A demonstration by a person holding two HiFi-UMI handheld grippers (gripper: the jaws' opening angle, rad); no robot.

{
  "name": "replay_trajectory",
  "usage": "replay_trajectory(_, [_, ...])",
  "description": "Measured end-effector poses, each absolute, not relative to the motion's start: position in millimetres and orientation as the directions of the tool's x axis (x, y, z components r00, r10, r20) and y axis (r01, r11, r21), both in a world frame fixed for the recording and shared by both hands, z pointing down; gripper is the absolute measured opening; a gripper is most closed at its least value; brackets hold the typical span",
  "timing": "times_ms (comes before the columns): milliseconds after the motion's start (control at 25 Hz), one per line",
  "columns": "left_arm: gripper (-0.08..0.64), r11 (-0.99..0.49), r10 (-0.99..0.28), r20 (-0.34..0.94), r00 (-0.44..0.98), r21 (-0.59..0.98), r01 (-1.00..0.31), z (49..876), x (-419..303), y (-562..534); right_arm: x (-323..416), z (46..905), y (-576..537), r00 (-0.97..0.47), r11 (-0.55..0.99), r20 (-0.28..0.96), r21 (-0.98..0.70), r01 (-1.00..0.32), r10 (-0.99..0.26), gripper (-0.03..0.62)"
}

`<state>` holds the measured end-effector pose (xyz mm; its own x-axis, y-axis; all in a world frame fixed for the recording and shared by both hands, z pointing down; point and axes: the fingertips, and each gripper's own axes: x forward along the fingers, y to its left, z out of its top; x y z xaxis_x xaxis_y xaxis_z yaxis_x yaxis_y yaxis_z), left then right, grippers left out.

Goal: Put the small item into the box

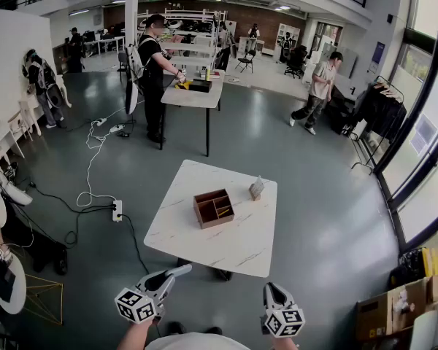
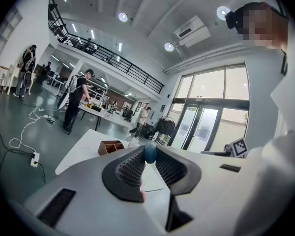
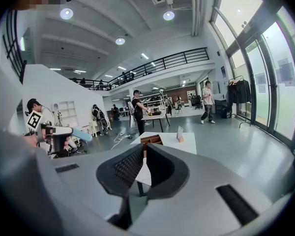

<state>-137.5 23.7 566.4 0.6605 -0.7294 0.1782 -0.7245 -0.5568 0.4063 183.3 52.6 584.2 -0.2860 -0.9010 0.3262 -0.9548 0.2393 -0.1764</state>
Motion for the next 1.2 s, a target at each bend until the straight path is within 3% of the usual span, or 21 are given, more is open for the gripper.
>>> replay_trajectory(1200, [0.074, -0.581, -0.696, 0.184, 0.695, 0.424, -0.694, 575, -156, 25, 168, 588, 64, -0.226, 0.165, 0.350, -0.195, -0.967, -0.909, 0.038])
